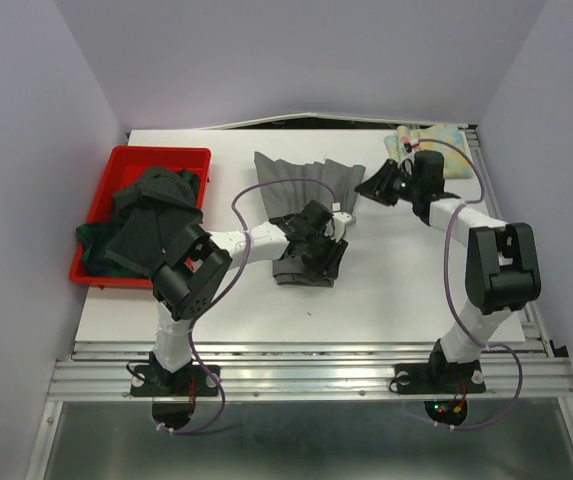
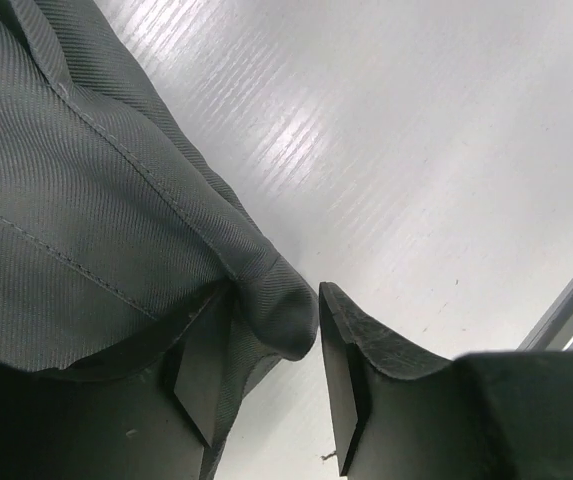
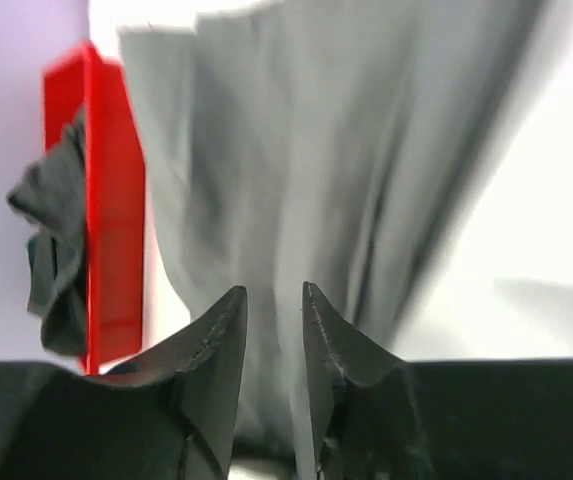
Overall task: Fold and stack the skirts
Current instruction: Fold the skirt
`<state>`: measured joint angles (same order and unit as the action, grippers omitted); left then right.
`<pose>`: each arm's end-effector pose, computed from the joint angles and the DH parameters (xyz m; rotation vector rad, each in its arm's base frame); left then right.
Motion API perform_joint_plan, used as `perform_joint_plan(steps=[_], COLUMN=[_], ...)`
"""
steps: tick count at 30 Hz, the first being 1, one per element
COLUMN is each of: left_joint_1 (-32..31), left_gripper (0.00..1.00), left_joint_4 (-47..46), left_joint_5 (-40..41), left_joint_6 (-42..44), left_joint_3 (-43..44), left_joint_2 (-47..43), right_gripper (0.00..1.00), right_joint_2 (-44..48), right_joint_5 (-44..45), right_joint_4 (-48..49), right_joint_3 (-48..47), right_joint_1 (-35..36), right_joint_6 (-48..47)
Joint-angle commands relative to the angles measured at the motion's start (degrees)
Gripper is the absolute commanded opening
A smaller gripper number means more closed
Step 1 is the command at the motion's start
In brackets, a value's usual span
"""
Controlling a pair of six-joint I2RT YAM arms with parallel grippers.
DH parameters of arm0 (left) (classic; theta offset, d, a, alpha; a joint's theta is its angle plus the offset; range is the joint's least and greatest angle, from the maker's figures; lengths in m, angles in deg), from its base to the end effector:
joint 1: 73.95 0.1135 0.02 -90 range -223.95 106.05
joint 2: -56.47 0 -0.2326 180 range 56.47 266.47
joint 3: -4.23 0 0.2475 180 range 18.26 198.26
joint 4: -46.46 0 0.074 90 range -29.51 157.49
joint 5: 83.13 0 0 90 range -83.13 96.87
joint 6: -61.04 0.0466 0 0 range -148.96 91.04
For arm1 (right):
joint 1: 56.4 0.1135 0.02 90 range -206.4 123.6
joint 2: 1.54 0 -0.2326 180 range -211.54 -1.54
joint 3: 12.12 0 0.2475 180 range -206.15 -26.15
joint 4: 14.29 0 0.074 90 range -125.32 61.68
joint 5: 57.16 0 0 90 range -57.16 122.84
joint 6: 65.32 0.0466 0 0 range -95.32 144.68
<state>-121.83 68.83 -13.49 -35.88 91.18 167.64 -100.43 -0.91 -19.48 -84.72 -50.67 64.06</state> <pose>0.2634 -0.3154 0.1434 1.0391 2.2730 -0.8541 0.3695 0.0631 0.1748 0.2762 2.1923 1.0784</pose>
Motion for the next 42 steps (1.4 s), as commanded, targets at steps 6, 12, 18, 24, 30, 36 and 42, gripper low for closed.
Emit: perform_joint_plan(steps=[6,12,18,24,30,36,42], left_joint_1=[0.6,0.6,0.7,0.6,0.6,0.7,0.7], left_gripper=[0.54,0.54,0.54,0.54,0.54,0.54,0.54], left_joint_4=[2.8,2.6,2.9,2.8,3.0,3.3,3.3], left_joint_5=[0.4,0.4,0.4,0.2,0.4,0.5,0.7], left_joint_6=[0.3,0.2,0.2,-0.2,-0.2,-0.3,-0.3], left_joint_3=[-2.3,-2.6,-2.0,-1.9,-1.8,-1.6,-1.6], left_joint_2=[-1.8,-1.9,-0.8,-0.4,-0.3,0.2,0.3], right_gripper=[0.40,0.48,0.52,0.52,0.50,0.01,0.01], right_joint_2=[-15.0,-26.6,-32.0,-34.1,-35.4,-35.9,-30.1], right_joint_5=[3.9,4.3,5.9,4.8,1.5,1.8,5.4], right_joint_4=[-1.6,-3.6,-4.9,-4.3,-2.7,-2.9,-2.3], right_joint_3=[-23.2,-34.4,-38.4,-39.1,-40.4,-43.5,-41.7], right_joint_1=[0.2,0.8,3.1,4.3,4.3,4.3,4.3], right_joint_6=[-5.6,-5.6,-7.1,-5.4,-2.3,-1.6,-4.3])
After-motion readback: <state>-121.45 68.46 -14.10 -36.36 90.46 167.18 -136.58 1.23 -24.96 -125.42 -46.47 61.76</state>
